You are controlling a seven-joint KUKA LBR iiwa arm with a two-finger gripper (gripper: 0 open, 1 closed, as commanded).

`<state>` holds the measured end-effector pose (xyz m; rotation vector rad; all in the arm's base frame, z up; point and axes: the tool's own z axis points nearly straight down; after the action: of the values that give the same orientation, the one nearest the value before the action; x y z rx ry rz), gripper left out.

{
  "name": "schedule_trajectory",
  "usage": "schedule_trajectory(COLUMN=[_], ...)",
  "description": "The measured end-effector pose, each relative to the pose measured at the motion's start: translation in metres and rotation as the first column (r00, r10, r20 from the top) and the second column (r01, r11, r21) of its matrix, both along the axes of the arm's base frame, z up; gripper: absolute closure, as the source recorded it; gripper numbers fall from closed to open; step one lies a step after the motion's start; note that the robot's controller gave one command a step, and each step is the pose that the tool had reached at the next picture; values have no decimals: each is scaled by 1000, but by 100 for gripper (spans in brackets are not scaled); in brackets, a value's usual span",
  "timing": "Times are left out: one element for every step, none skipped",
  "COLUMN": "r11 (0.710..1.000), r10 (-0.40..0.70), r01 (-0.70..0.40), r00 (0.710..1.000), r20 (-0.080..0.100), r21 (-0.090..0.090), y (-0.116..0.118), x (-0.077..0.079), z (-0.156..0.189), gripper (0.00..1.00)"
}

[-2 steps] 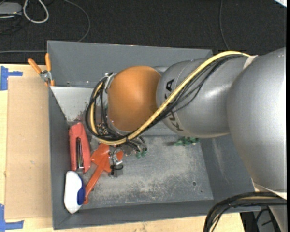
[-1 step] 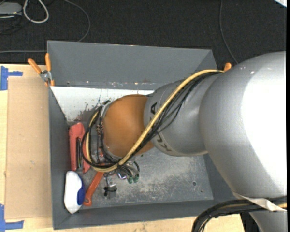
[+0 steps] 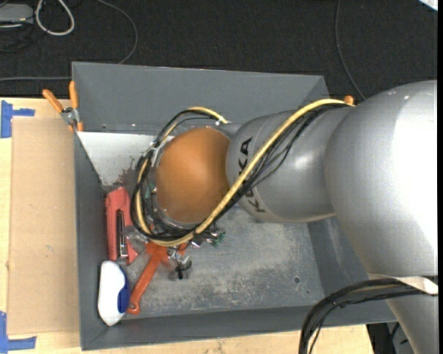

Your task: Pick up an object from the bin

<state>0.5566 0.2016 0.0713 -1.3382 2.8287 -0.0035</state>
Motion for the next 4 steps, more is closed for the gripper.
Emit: schedule_trajectory(r11=[861,862,861,861], r10=[-508,-508,-509,-509], r01=[508,507,508,509], r00=[861,861,861,860], r20=[-19,-19,-19,-21], r21=[-17,-17,-18,-21], y=[-1,-1,-1,-2], x=[-32,-32,-32,-32], z=[5,5,5,9], gripper=[100,100,100,100])
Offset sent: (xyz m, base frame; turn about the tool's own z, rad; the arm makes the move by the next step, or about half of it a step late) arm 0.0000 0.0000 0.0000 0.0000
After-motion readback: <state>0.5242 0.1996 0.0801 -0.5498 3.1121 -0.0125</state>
